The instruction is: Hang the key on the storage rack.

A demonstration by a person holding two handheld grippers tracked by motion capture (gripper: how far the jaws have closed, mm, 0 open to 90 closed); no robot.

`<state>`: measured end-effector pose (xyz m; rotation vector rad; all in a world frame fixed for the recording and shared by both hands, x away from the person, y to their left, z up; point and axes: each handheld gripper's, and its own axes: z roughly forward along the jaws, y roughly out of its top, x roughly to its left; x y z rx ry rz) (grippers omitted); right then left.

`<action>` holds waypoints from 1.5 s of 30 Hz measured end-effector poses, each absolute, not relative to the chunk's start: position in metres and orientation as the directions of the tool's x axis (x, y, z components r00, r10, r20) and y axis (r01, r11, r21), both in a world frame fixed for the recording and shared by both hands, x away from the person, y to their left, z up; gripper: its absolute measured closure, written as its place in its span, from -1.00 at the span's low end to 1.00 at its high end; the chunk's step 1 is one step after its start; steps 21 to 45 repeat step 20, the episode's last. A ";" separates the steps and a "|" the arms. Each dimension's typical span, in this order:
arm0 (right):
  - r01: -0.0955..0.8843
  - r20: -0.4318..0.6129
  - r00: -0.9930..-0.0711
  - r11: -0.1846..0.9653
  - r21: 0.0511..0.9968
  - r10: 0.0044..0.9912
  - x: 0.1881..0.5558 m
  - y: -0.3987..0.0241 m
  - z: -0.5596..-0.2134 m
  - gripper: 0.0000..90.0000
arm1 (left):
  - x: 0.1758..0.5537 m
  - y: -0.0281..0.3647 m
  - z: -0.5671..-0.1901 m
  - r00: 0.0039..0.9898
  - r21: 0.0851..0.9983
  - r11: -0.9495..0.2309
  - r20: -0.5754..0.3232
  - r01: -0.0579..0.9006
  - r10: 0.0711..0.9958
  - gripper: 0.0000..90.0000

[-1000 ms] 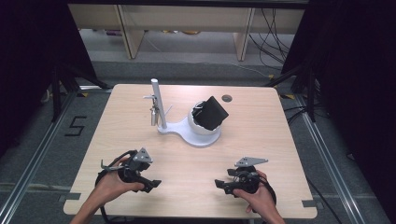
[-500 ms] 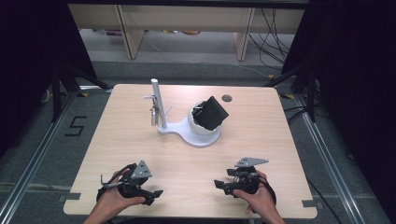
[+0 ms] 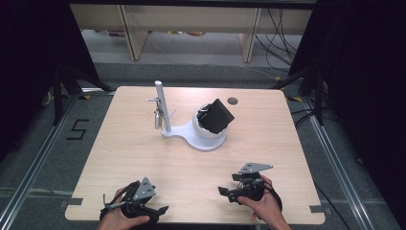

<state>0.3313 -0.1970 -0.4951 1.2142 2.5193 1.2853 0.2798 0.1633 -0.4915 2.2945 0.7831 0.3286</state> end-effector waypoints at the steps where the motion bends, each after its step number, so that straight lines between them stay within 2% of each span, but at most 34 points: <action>1: 0.612 0.266 -0.688 0.342 0.713 0.676 0.330 -0.196 -0.495 -0.54 | 0.279 0.163 -0.492 0.781 0.675 -0.584 0.018 0.451 0.624 -0.58; 19: 0.618 0.251 -0.682 0.358 0.701 0.687 0.330 -0.194 -0.495 -0.54 | 0.286 0.170 -0.502 0.761 0.650 -0.579 0.002 0.492 0.649 -0.60; 45: 0.611 0.246 -0.685 0.359 0.705 0.685 0.330 -0.194 -0.495 -0.53 | 0.287 0.171 -0.503 0.765 0.652 -0.582 0.006 0.486 0.645 -0.60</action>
